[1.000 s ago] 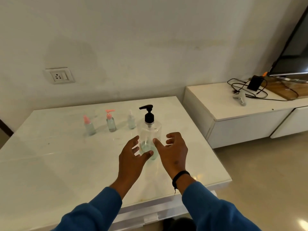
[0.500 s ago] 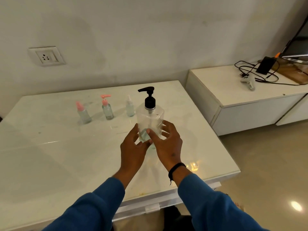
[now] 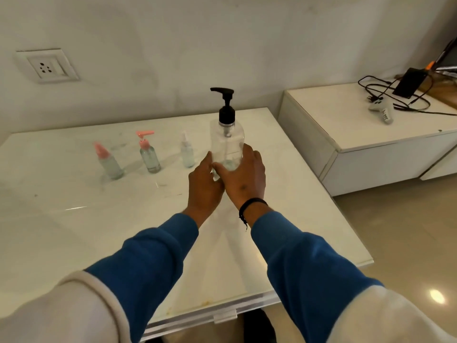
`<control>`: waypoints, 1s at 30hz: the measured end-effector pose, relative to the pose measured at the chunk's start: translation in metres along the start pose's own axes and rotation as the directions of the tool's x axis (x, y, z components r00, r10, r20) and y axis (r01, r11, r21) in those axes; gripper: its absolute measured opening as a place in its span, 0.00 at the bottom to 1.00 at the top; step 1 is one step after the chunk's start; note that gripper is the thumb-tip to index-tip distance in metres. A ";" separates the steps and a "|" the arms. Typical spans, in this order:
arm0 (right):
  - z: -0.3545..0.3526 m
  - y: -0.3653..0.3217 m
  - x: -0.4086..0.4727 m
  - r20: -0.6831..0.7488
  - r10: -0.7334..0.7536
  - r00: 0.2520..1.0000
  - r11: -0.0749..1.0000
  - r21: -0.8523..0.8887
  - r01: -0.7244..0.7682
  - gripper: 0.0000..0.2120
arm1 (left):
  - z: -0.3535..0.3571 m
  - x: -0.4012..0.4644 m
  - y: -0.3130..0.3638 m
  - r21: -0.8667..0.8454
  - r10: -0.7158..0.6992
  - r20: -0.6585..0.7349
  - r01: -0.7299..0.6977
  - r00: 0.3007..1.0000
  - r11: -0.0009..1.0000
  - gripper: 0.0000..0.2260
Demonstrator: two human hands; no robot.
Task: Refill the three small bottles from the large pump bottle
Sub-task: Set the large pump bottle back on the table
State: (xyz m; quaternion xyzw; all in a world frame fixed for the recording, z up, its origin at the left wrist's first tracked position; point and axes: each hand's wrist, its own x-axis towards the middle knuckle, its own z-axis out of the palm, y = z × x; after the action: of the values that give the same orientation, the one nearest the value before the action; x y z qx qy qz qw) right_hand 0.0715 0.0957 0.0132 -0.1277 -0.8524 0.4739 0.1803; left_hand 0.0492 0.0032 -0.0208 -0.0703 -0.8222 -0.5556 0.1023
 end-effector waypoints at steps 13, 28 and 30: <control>0.031 0.008 0.053 -0.050 -0.014 0.999 0.997 -0.079 0.010 0.25 | 0.013 0.058 -0.019 0.031 0.078 -0.015 -0.077 0.997 0.997 0.09; 0.041 0.011 0.064 -0.070 -0.028 0.997 0.993 -0.119 0.020 0.26 | 0.017 0.062 -0.022 -0.096 0.038 -0.002 -0.038 0.999 0.995 0.13; 0.041 0.011 0.063 -0.071 -0.035 0.997 0.993 -0.119 0.026 0.27 | 0.018 0.062 -0.022 -0.097 0.027 0.002 -0.027 1.000 0.995 0.14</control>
State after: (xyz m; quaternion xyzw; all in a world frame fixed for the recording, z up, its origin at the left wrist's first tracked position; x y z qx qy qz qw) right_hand -0.0028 0.0945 -0.0048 -0.1422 -0.8737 0.4149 0.2106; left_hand -0.0173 0.0117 -0.0321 -0.0874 -0.7934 -0.5932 0.1049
